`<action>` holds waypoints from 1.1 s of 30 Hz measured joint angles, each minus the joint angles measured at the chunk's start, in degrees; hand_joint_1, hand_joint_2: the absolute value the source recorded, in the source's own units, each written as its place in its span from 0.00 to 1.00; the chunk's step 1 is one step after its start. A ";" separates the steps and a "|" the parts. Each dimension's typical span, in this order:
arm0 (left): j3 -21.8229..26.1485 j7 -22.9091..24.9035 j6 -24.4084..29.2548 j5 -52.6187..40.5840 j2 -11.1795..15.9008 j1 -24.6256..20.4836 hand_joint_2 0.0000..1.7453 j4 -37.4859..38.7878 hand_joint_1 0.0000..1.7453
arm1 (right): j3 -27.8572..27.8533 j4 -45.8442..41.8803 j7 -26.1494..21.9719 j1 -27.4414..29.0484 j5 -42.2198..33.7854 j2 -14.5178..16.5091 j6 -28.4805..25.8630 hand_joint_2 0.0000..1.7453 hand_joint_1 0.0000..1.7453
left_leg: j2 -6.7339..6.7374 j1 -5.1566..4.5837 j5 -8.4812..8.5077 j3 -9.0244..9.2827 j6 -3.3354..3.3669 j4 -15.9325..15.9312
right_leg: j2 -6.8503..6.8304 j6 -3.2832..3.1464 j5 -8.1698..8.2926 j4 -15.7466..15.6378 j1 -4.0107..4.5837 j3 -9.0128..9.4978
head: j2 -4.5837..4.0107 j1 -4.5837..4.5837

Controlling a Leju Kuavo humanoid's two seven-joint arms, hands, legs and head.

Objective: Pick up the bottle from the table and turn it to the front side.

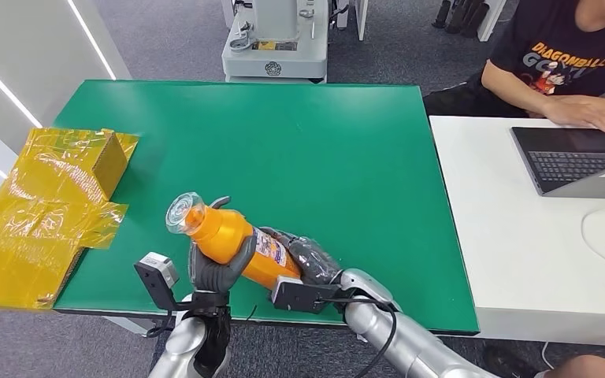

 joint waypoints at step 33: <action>5.14 9.14 12.22 -39.39 11.54 -1.96 1.00 -16.34 1.00 | -11.41 -48.22 -6.74 31.71 -13.18 0.36 -22.31 1.00 0.00 | 0.01 0.03 -0.05 -0.01 -0.06 -0.06 | 0.01 -0.06 -0.08 0.01 0.02 -0.04 | 0.00 0.01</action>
